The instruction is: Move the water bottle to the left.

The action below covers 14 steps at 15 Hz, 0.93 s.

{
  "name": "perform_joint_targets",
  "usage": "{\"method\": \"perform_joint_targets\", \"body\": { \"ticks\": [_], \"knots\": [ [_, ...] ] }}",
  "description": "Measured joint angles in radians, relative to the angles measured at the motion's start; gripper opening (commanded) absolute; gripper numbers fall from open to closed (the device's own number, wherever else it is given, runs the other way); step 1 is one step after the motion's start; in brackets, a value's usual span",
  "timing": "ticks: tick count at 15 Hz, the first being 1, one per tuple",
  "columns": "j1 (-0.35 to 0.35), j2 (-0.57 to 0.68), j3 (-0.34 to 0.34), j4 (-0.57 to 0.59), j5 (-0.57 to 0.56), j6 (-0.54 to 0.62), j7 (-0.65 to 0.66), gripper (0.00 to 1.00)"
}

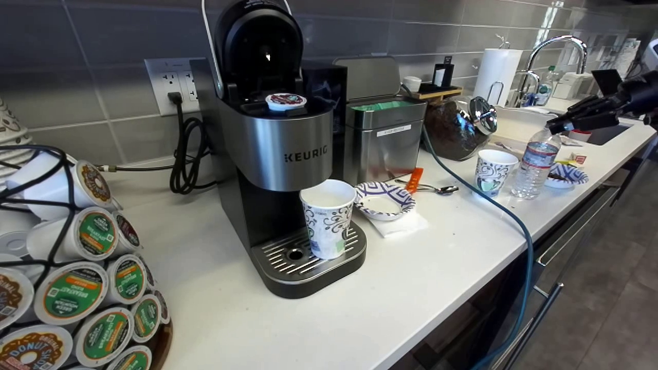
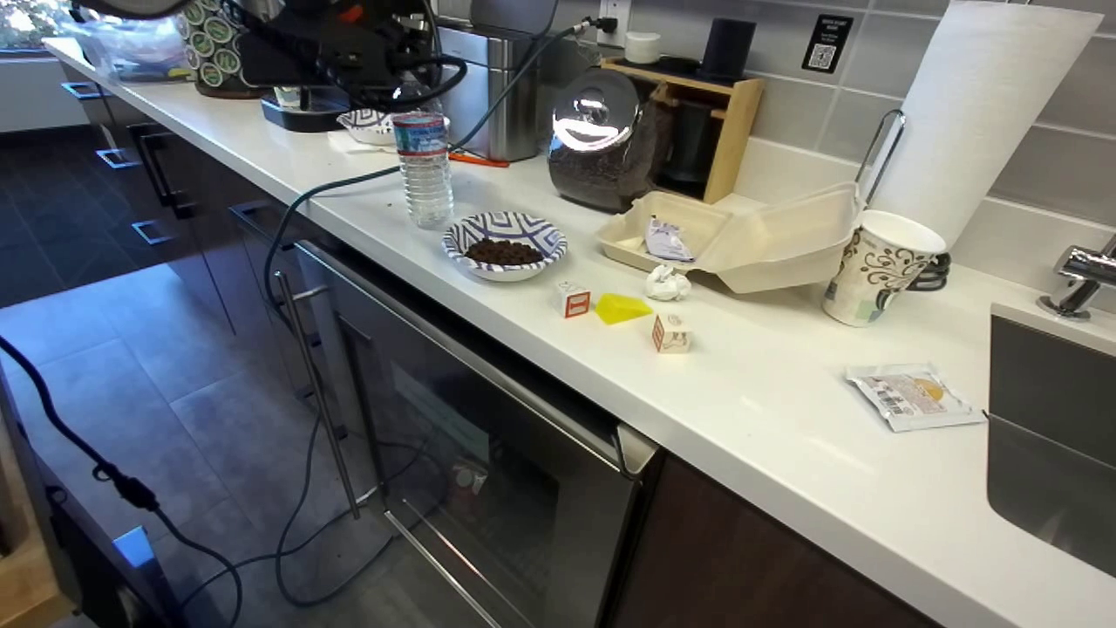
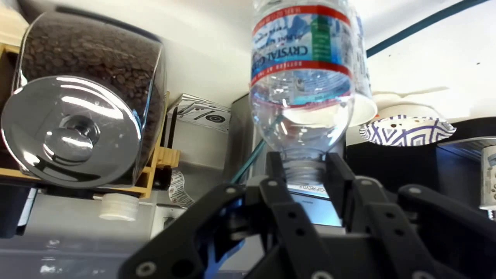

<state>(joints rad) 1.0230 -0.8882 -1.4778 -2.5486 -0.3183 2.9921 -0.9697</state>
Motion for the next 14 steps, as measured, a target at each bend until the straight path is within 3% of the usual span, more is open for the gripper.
{"method": "perform_joint_targets", "body": {
  "ticks": [1, 2, 3, 9, 11, 14],
  "knots": [
    [0.013, -0.009, -0.019, 0.005, 0.005, 0.012, 0.0, 0.1],
    [0.026, -0.022, -0.032, 0.011, 0.01, 0.026, 0.0, 0.57],
    [0.038, -0.034, -0.044, 0.016, 0.013, 0.037, 0.0, 0.57],
    [0.053, -0.08, -0.058, 0.044, 0.015, 0.053, 0.002, 0.99],
    [0.018, -0.079, -0.023, 0.043, 0.015, 0.04, 0.007, 1.0],
    [-0.119, -0.07, 0.108, 0.007, 0.014, -0.036, 0.008, 1.0]
  ]
}}
